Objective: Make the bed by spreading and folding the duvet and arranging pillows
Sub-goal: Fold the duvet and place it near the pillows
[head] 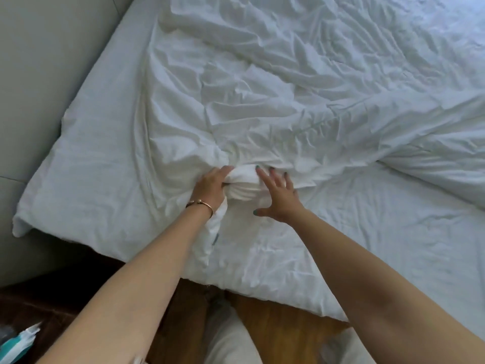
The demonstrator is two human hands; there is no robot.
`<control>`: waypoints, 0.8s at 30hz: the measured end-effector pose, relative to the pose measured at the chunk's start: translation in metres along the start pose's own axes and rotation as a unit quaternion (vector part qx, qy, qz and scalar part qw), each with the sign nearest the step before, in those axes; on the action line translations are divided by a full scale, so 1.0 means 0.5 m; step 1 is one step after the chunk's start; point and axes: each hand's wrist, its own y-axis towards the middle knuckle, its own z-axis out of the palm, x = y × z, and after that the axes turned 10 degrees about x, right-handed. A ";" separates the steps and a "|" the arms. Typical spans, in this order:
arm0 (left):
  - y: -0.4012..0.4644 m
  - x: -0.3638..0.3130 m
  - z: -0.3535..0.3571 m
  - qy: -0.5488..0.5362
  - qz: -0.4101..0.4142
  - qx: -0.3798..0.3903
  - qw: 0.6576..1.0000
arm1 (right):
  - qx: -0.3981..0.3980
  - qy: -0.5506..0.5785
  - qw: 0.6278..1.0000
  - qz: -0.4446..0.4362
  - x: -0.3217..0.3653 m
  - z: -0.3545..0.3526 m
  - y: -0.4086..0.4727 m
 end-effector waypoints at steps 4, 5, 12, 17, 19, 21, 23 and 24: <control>0.080 -0.053 -0.146 -0.023 0.108 -0.051 0.993 | -0.081 -0.031 0.995 0.043 -0.007 -0.132 0.022; 0.102 -0.075 -0.182 0.000 0.143 -0.079 0.986 | -0.096 -0.008 0.994 0.059 -0.012 -0.169 0.030; 0.260 -0.209 -0.350 0.303 0.257 -0.090 0.913 | -0.149 0.126 0.979 -0.054 -0.084 -0.402 0.126; 0.519 -0.322 -0.459 0.424 0.178 -0.202 0.864 | -0.298 0.099 0.943 -0.108 -0.101 -0.691 0.293; 0.644 -0.376 -0.491 0.460 0.099 -0.264 0.842 | -0.326 0.078 0.936 -0.107 -0.091 -0.809 0.385; 0.744 -0.423 -0.479 0.452 0.030 -0.232 0.861 | -0.314 0.035 0.946 -0.075 -0.102 -0.874 0.457; 0.815 -0.459 -0.426 0.429 -0.053 -0.126 0.893 | -0.262 -0.021 0.962 -0.074 -0.135 -0.885 0.497; 0.837 -0.472 -0.392 0.412 -0.083 -0.073 0.904 | -0.230 -0.060 0.968 -0.080 -0.159 -0.874 0.506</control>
